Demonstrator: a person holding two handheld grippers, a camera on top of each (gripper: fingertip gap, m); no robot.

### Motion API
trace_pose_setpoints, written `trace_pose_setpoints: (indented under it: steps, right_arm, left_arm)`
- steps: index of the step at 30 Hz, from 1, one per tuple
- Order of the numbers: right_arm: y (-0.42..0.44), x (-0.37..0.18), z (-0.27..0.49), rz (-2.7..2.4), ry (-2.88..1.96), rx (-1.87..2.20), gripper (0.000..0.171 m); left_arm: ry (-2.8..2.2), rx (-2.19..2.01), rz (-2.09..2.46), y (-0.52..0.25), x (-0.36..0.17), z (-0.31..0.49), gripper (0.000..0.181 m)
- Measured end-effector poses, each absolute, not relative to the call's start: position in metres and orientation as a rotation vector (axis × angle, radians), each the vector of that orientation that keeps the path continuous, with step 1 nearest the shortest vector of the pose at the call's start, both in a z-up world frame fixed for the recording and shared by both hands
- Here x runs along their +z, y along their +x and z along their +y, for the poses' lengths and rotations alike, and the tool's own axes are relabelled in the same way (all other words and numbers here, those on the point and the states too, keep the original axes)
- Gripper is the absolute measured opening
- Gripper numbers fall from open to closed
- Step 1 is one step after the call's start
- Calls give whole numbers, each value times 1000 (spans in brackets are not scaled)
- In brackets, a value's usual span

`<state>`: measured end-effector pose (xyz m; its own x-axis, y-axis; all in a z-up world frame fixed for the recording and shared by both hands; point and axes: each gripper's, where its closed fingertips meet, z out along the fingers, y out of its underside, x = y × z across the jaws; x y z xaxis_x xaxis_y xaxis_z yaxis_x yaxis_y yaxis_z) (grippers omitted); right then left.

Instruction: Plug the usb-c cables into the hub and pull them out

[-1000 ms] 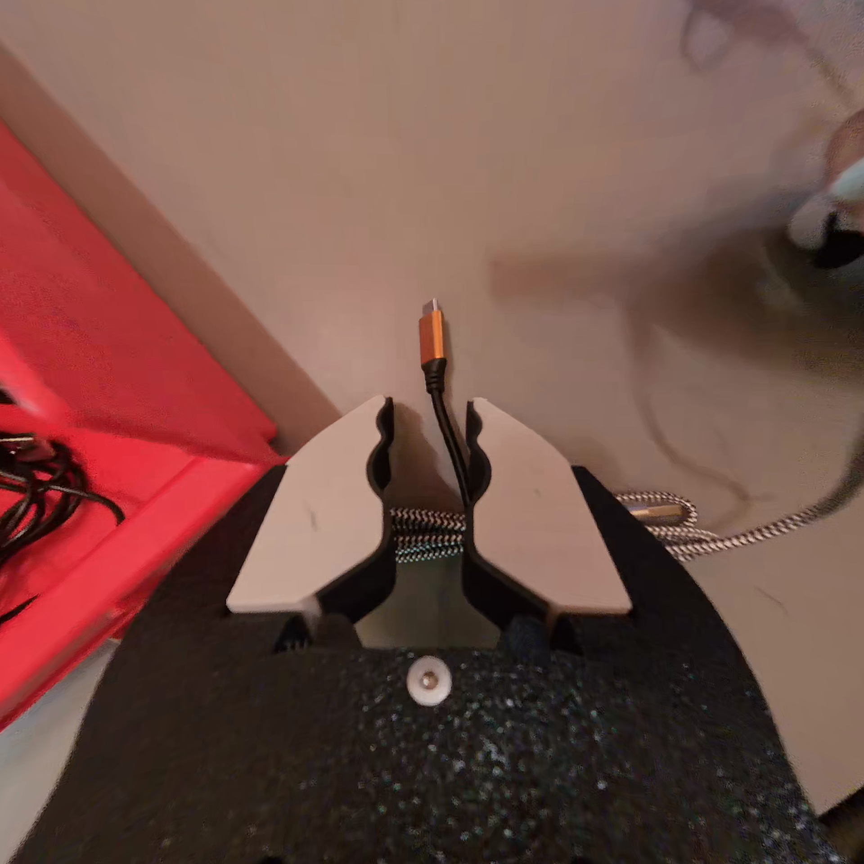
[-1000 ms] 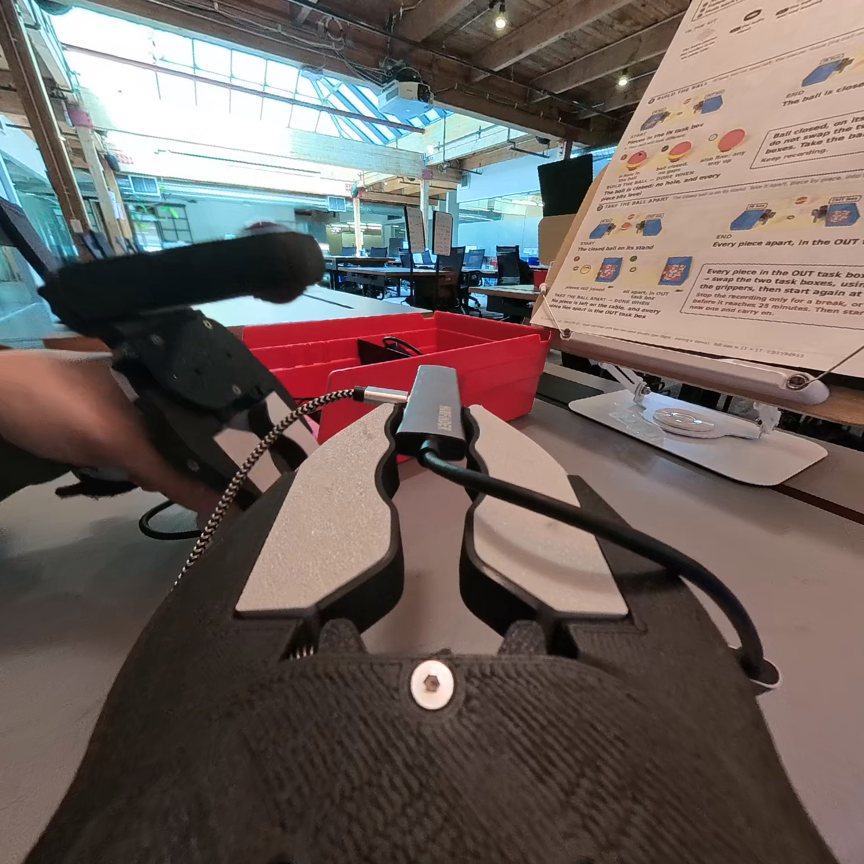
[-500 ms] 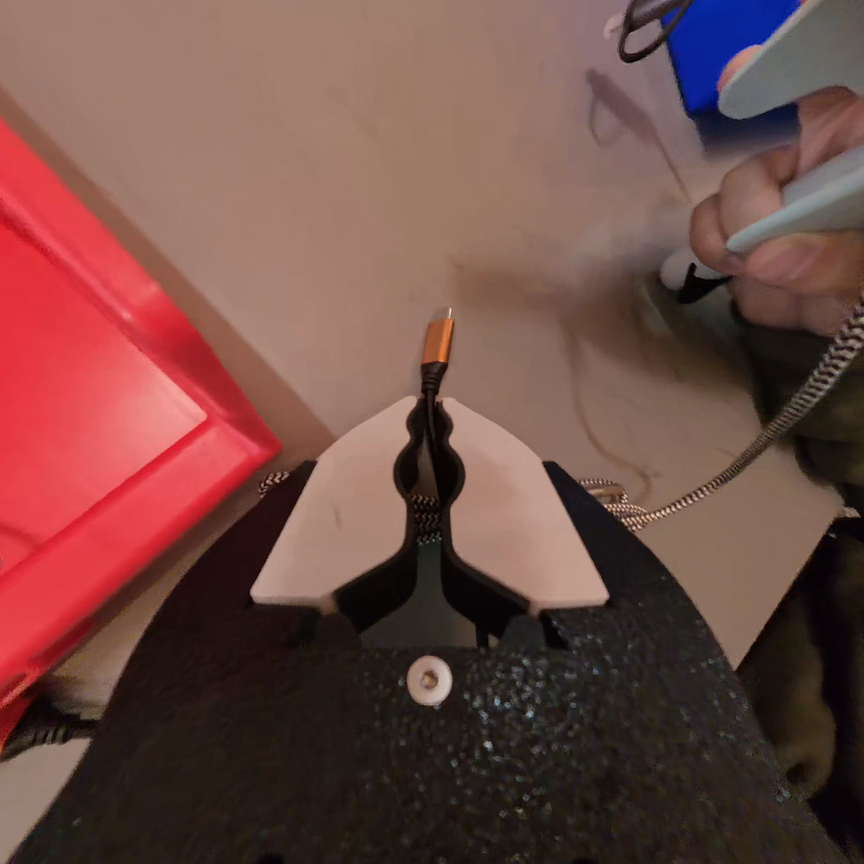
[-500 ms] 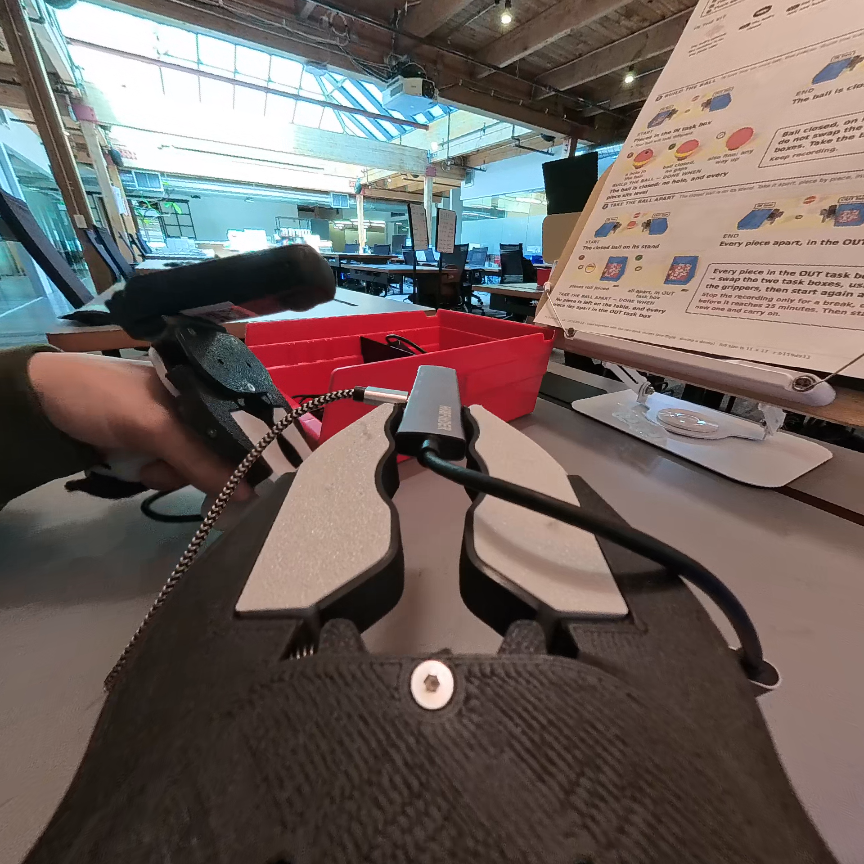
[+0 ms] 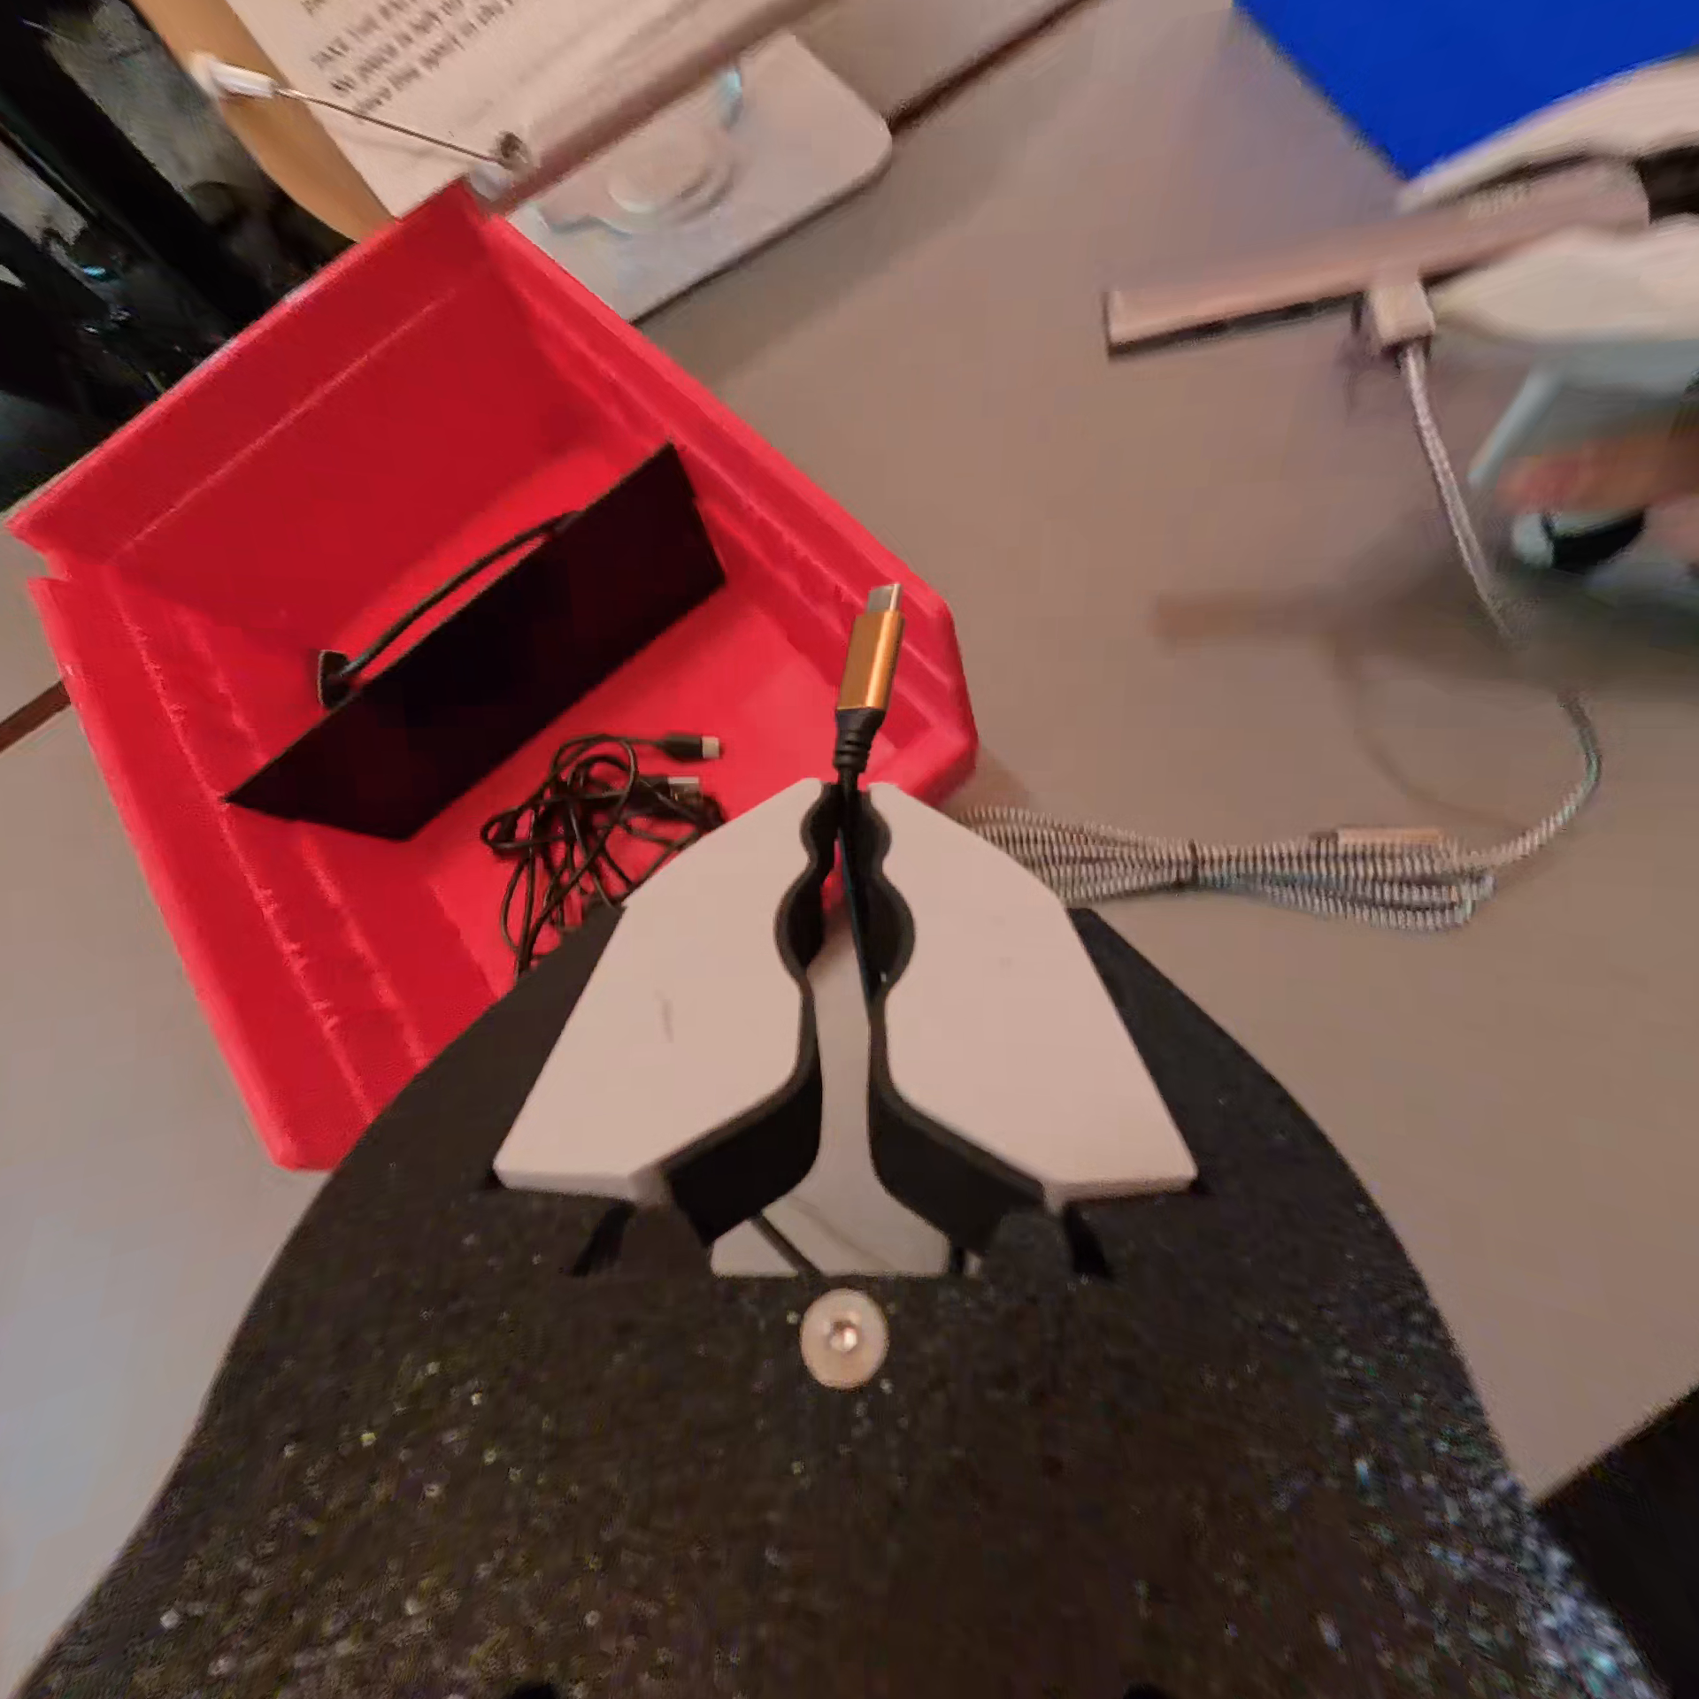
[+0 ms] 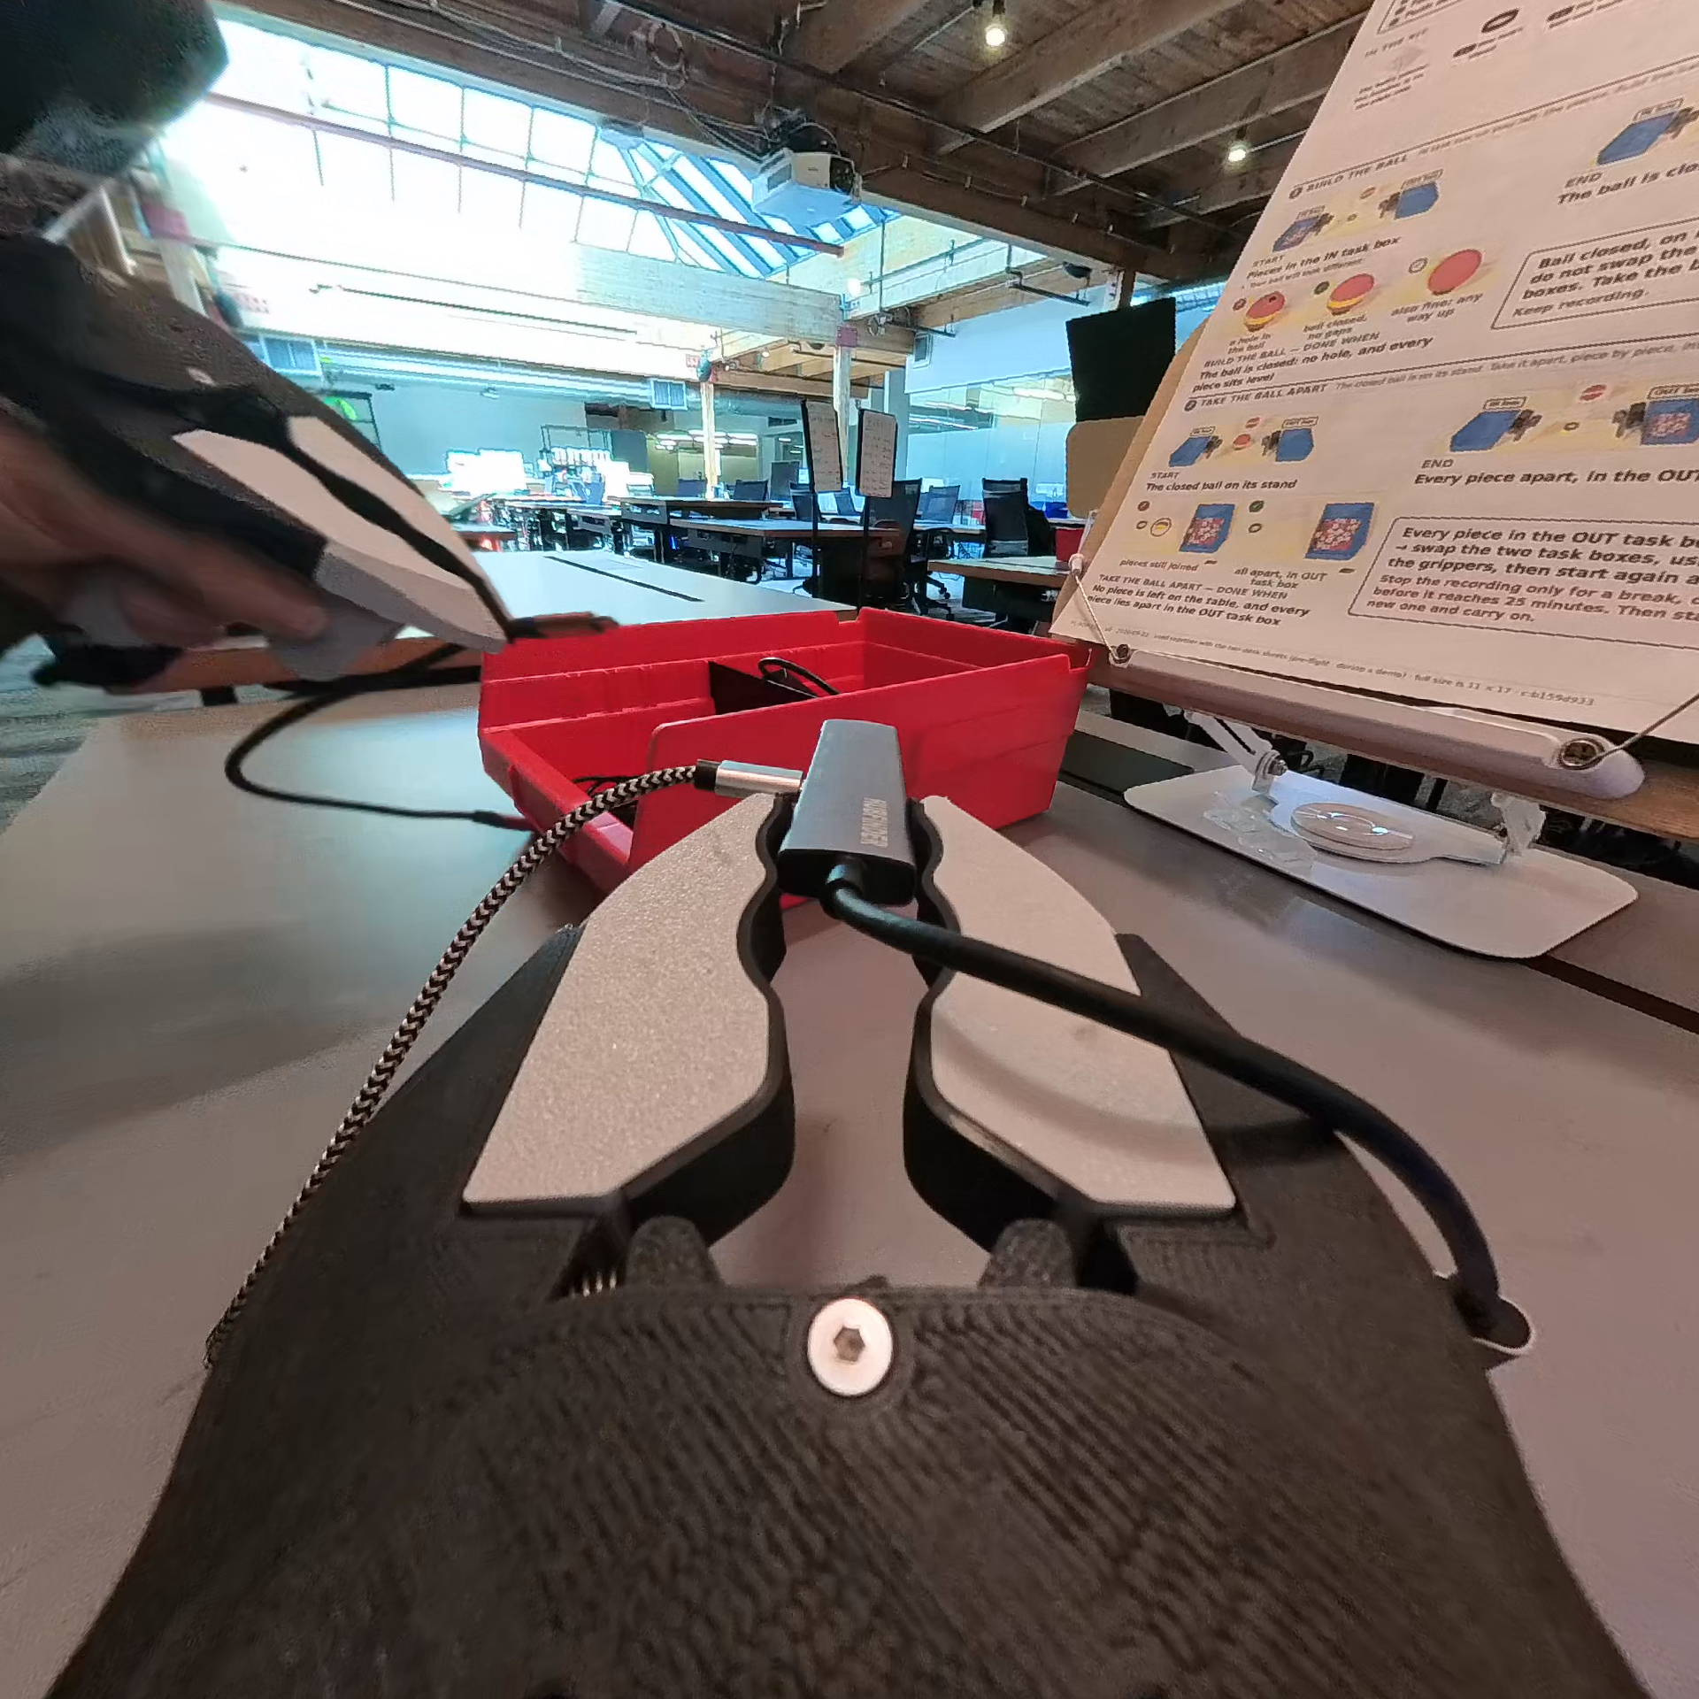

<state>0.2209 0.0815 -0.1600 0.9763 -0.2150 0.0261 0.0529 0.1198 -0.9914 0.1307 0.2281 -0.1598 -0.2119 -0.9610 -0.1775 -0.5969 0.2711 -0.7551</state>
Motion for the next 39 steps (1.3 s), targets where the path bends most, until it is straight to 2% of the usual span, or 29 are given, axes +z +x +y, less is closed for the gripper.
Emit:
trace_pose_setpoints:
  steps: [8,12,17,20,26,29,33,39]
  right_arm:
    - [220,-160,82,131,-1442,-205,24]
    - [221,-160,81,134,-1437,-201,24]
    - [220,-160,82,128,-1440,-195,24]
    - [220,-160,82,128,-1443,-192,24]
    - [220,-160,82,128,-1443,-188,24]
    - [220,-161,82,127,-1445,-186,24]
    - [219,-161,82,123,-1445,-186,24]
    - [219,-161,82,120,-1446,-186,24]
  left_arm:
    - [-1311,-595,2369,134,-241,155,4]
    - [-1400,-695,2466,132,-267,141,4]
    - [-1566,-1167,2462,129,-262,130,5]
    - [-1674,-1276,2437,128,-265,132,6]
    - [-1661,-1241,2464,127,-265,128,13]
    - [-1649,-1145,2476,127,-270,130,7]
    - [-1627,-1023,2498,127,-274,129,13]
    - [-1716,-1086,2432,132,-272,127,20]
